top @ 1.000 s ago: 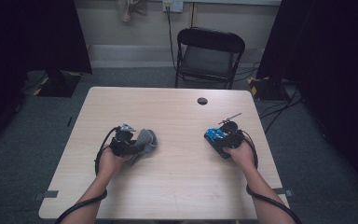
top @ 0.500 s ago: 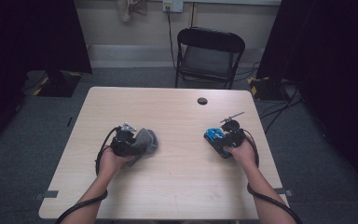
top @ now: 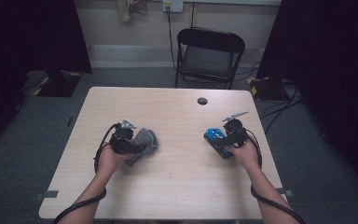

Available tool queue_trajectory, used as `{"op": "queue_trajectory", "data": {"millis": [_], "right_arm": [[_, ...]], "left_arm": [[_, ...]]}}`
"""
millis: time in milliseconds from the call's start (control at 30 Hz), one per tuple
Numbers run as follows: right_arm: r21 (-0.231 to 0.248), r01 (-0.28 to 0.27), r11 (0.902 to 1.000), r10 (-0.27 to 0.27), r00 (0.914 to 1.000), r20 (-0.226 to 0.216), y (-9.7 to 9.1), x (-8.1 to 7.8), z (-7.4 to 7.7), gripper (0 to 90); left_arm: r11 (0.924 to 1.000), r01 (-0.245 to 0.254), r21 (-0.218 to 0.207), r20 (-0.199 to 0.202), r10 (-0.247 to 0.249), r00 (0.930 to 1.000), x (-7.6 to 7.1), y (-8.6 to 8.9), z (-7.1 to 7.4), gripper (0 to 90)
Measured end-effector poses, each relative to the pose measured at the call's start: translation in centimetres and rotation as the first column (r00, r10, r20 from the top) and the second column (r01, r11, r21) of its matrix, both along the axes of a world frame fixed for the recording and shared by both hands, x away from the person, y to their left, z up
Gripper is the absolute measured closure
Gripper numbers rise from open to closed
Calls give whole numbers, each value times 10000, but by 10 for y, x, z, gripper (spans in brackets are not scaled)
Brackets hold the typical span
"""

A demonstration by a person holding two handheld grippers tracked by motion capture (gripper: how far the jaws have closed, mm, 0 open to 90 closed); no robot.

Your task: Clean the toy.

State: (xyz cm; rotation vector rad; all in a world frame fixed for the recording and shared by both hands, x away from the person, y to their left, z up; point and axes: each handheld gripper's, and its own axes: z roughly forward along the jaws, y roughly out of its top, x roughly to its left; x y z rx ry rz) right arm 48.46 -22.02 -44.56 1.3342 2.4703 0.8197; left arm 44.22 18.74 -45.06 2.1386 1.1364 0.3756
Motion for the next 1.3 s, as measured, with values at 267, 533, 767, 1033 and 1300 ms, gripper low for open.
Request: {"op": "queue_trajectory", "data": {"millis": [267,533,767,1033,1300], "right_arm": [[-60,-465,9989,466,9988,123,7,-6,7,188],[18,-803,9968,802,9964,292,12,-10,12,188],[195,-1192,9927,1182,9918,478,23,-17,17,188],[409,-1730,9841,1704,9834,617,39,-25,20,190],[414,-2212,9744,2177,9731,747,52,-32,19,175]], "left_arm": [[9997,106,-221,122,-104,9999,-4,-4,12,184],[9989,301,-355,184,-295,9994,-7,-9,18,170],[9983,513,-278,302,-505,9983,-15,-13,21,156],[9964,761,-364,408,-747,9964,-22,-16,25,156],[9949,886,-473,469,-863,9952,-30,-18,23,156]]}}
